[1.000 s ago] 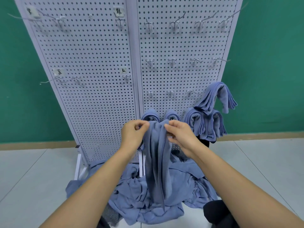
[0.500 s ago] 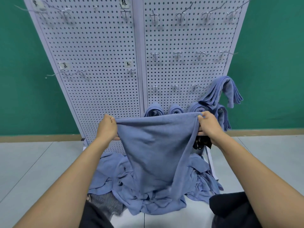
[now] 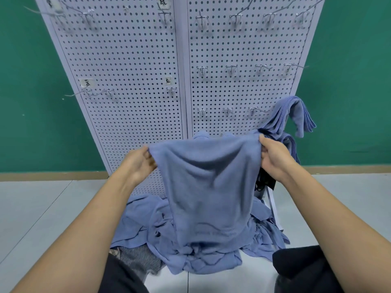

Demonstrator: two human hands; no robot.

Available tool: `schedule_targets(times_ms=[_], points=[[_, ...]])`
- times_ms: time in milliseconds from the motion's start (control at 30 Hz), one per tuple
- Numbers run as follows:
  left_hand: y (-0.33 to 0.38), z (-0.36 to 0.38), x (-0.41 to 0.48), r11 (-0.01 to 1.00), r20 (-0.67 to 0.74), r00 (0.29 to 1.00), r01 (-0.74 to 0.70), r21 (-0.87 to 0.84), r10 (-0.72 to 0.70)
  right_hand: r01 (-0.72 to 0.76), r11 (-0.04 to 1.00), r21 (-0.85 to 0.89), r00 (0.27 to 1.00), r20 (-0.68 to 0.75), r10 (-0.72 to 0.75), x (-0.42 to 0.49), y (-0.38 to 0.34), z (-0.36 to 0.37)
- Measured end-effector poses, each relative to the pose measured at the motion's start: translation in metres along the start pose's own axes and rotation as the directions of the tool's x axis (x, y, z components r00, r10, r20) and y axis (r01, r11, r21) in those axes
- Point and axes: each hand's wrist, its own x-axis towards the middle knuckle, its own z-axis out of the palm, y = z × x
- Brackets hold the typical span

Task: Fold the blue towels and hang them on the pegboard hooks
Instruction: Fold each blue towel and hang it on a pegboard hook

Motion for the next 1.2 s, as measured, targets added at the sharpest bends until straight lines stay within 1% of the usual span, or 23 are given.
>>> schedule_targets(times_ms=[33,67,100,133,167,200,233,300,367,400,467,567,633,667,733,800,833,900,933,1000,1067,1133,1200], points=[[0.002,-0.001,0.000,0.992,0.072,0.996,0.067,-0.105,-0.059,-0.033,0.999,0.026,0.996,0.080,0.030,-0.002,-0.003,0.000],[0.001,-0.003,-0.001,0.987,0.135,0.982,0.142,-0.077,-0.131,-0.084,0.995,-0.046,0.982,0.165,0.090,-0.006,-0.004,0.000],[0.000,-0.003,-0.004,0.976,0.179,0.959,0.216,0.035,-0.219,-0.132,0.975,-0.176,0.963,0.210,0.169,-0.010,-0.002,-0.001],[-0.004,-0.003,-0.007,0.948,0.217,0.927,0.273,0.166,-0.305,-0.178,0.928,-0.327,0.940,0.223,0.259,-0.013,0.002,-0.002],[-0.009,-0.003,-0.009,0.918,0.249,0.899,0.295,0.263,-0.360,-0.209,0.884,-0.418,0.927,0.203,0.315,-0.015,0.006,-0.002],[-0.010,-0.002,-0.011,0.908,0.269,0.887,0.295,0.297,-0.376,-0.220,0.875,-0.431,0.933,0.170,0.318,-0.016,0.009,-0.001],[-0.010,-0.002,-0.011,0.919,0.277,0.893,0.281,0.276,-0.356,-0.213,0.898,-0.385,0.945,0.151,0.289,-0.016,0.010,0.000],[-0.007,-0.005,-0.007,0.960,0.292,0.915,0.249,0.130,-0.277,-0.174,0.956,-0.237,0.955,0.197,0.223,-0.014,0.005,0.001],[-0.004,-0.010,-0.006,0.978,0.315,0.928,0.208,0.009,-0.201,-0.149,0.964,-0.220,0.947,0.250,0.203,-0.015,0.000,-0.001],[-0.002,-0.012,-0.006,0.984,0.318,0.933,0.176,0.002,-0.167,-0.140,0.953,-0.268,0.942,0.261,0.212,-0.015,-0.001,-0.003],[-0.003,-0.016,-0.006,0.990,0.329,0.934,0.121,0.068,-0.137,-0.132,0.908,-0.397,0.935,0.255,0.248,-0.016,0.000,-0.008],[-0.004,-0.019,-0.007,0.983,0.355,0.922,0.112,0.146,-0.158,-0.118,0.849,-0.516,0.950,0.191,0.248,-0.015,0.004,-0.011],[-0.003,-0.018,-0.008,0.985,0.375,0.913,0.121,0.124,-0.159,-0.120,0.865,-0.488,0.965,0.147,0.217,-0.012,0.004,-0.012],[-0.002,-0.017,-0.009,0.987,0.384,0.911,0.118,0.109,-0.152,-0.131,0.880,-0.456,0.962,0.157,0.224,-0.011,0.004,-0.013],[-0.003,-0.016,-0.009,0.989,0.388,0.910,0.122,0.087,-0.146,-0.155,0.897,-0.415,0.931,0.243,0.274,-0.012,0.002,-0.014],[-0.004,-0.014,-0.009,0.989,0.357,0.922,0.129,0.078,-0.149,-0.176,0.892,-0.415,0.899,0.301,0.318,-0.013,0.000,-0.014],[-0.004,-0.015,-0.008,0.989,0.331,0.932,0.125,0.084,-0.146,-0.182,0.891,-0.417,0.899,0.298,0.323,-0.013,0.000,-0.015],[-0.003,-0.015,-0.008,0.987,0.271,0.954,0.098,0.126,-0.129,-0.176,0.880,-0.441,0.919,0.247,0.308,-0.011,0.002,-0.015],[-0.003,-0.015,-0.009,0.980,0.233,0.965,0.075,0.185,-0.118,-0.164,0.860,-0.484,0.932,0.210,0.296,-0.010,0.003,-0.015],[-0.004,-0.015,-0.008,0.930,0.142,0.986,0.028,0.368,-0.086,-0.132,0.817,-0.561,0.964,0.119,0.238,-0.008,0.006,-0.015],[-0.006,-0.016,-0.007,0.862,0.057,0.998,0.001,0.506,-0.035,-0.104,0.817,-0.566,0.991,0.015,0.137,-0.006,0.008,-0.016],[-0.008,-0.016,-0.005,0.820,-0.018,1.000,-0.009,0.572,0.023,-0.076,0.839,-0.539,0.996,-0.074,0.043,-0.004,0.009,-0.016],[-0.009,-0.017,-0.003,0.821,-0.080,0.994,-0.015,0.570,0.073,-0.046,0.865,-0.499,0.992,-0.123,-0.018,-0.004,0.010,-0.016]])
